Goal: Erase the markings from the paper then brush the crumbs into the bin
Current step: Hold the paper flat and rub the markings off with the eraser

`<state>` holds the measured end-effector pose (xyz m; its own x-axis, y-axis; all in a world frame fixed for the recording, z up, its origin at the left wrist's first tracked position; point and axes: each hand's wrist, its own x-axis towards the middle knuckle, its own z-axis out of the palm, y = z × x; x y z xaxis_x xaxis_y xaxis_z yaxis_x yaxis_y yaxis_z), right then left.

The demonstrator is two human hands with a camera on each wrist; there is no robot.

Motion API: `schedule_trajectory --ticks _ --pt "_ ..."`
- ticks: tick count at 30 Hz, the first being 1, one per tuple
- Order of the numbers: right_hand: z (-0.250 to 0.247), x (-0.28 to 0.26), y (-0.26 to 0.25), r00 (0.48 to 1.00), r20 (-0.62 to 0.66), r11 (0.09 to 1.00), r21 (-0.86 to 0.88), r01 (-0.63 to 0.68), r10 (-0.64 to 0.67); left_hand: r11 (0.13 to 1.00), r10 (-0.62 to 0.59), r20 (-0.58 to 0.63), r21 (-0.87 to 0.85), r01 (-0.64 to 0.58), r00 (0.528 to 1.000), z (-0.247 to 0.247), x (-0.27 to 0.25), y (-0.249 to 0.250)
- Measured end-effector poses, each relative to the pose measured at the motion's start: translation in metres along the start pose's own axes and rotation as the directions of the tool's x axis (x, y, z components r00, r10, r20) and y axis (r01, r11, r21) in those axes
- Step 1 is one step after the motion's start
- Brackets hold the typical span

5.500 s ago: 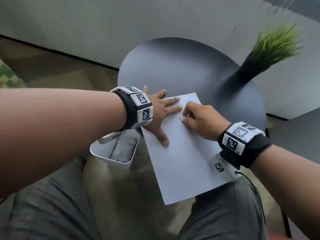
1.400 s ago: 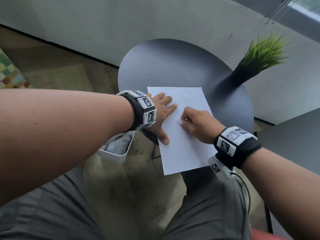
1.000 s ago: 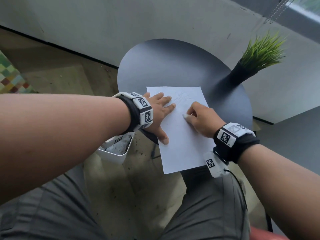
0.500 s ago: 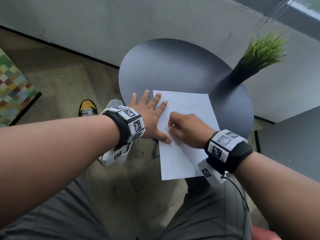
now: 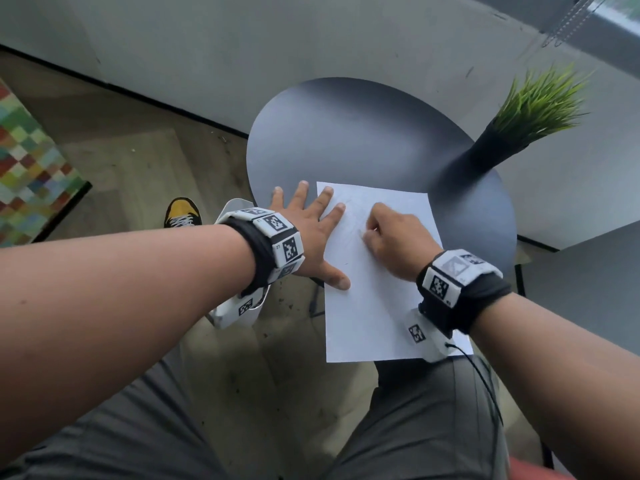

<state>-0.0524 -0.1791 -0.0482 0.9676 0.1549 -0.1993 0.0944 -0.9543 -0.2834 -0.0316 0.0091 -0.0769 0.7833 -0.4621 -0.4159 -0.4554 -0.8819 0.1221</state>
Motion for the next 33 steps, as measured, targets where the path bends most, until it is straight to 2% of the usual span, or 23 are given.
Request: schedule_trajectory --ticks 2,3,4,5,6,7,8,10,12,13,15,17,18,20,22,23,25,27,28,29,30,32,33 --pt "0.008 -0.015 -0.019 0.972 0.111 0.978 -0.017 0.210 -0.207 1.000 0.004 -0.007 -0.003 -0.004 1.000 0.000 0.000 0.001" --pt "0.008 -0.019 -0.022 0.950 0.167 0.964 -0.005 0.267 -0.262 1.000 0.007 -0.009 -0.002 -0.007 1.000 0.000 0.000 0.001" --pt "0.004 -0.016 -0.020 0.952 0.189 0.969 -0.001 0.245 -0.241 1.000 0.009 -0.005 -0.003 -0.009 1.000 -0.001 -0.001 0.001" --pt "-0.001 -0.006 -0.014 0.976 0.155 0.987 -0.006 0.158 -0.155 1.000 0.008 -0.001 -0.004 -0.009 1.000 -0.001 -0.001 0.002" --pt "-0.007 0.006 -0.007 0.995 0.100 1.000 0.002 0.018 -0.018 1.000 0.005 -0.002 -0.004 -0.005 1.000 -0.001 -0.001 0.002" --pt "-0.010 0.014 0.000 0.995 0.037 0.996 0.013 -0.094 0.093 1.000 0.001 -0.001 -0.002 -0.001 1.000 -0.002 -0.001 0.002" --pt "-0.009 0.017 0.001 0.989 -0.005 0.989 0.014 -0.148 0.148 1.000 -0.002 0.002 0.002 0.002 1.000 -0.002 -0.001 0.002" --pt "0.000 0.008 -0.012 0.999 -0.004 0.999 -0.027 -0.042 0.042 1.000 -0.003 0.004 0.003 0.003 1.000 -0.002 -0.001 0.003" --pt "0.008 -0.012 -0.032 0.980 0.105 0.985 -0.014 0.173 -0.171 1.000 0.001 -0.006 0.002 -0.001 1.000 -0.002 -0.002 0.003" --pt "0.008 -0.016 -0.031 0.967 0.149 0.978 0.011 0.207 -0.207 1.000 0.001 -0.008 0.005 -0.001 1.000 -0.002 -0.002 0.004" --pt "-0.001 -0.004 -0.022 0.986 0.135 0.995 -0.004 0.096 -0.095 1.000 -0.003 -0.001 0.014 0.003 1.000 -0.003 -0.002 0.005" --pt "-0.007 0.012 -0.007 0.994 0.039 0.995 0.017 -0.100 0.099 1.000 -0.011 0.003 0.020 0.011 1.000 -0.004 -0.001 0.006" --pt "-0.005 0.012 -0.006 0.988 0.004 0.988 0.025 -0.153 0.153 1.000 -0.012 0.007 0.021 0.012 1.000 -0.004 -0.001 0.006" --pt "0.003 0.002 -0.018 0.998 0.002 0.998 -0.012 -0.068 0.068 1.000 -0.010 0.009 0.021 0.010 1.000 -0.005 -0.001 0.005" --pt "0.008 -0.014 -0.031 0.987 0.121 0.994 -0.014 0.113 -0.110 1.000 -0.008 0.006 0.020 0.008 1.000 -0.004 -0.001 0.004" --pt "0.005 -0.016 -0.030 0.977 0.168 0.991 -0.001 0.135 -0.133 1.000 -0.008 0.006 0.018 0.008 1.000 -0.004 -0.001 0.004" --pt "-0.006 -0.001 -0.017 0.988 0.149 1.000 0.000 0.030 -0.030 1.000 -0.011 0.012 0.018 0.011 1.000 -0.005 -0.001 0.006" --pt "-0.012 0.012 -0.002 0.988 0.030 0.988 0.026 -0.150 0.149 1.000 -0.016 0.017 0.017 0.015 1.000 -0.006 -0.002 0.007" --pt "-0.009 0.011 -0.001 0.983 -0.018 0.983 0.035 -0.181 0.182 1.000 -0.016 0.020 0.017 0.016 1.000 -0.007 -0.002 0.007" --pt "-0.004 0.006 -0.005 0.990 -0.040 0.990 0.023 -0.137 0.138 1.000 -0.016 0.020 0.017 0.016 1.000 -0.007 -0.002 0.007" --pt "0.001 -0.001 -0.013 0.999 -0.010 0.999 0.001 -0.048 0.048 1.000 -0.016 0.021 0.015 0.015 1.000 -0.007 -0.002 0.006" --pt "0.006 -0.019 -0.025 0.979 0.136 0.989 0.018 0.149 -0.150 1.000 -0.013 0.028 0.012 0.013 1.000 -0.007 -0.003 0.006" --pt "0.003 -0.021 -0.023 0.966 0.196 0.985 0.035 0.167 -0.170 1.000 -0.014 0.032 0.015 0.014 0.999 -0.008 -0.003 0.006"
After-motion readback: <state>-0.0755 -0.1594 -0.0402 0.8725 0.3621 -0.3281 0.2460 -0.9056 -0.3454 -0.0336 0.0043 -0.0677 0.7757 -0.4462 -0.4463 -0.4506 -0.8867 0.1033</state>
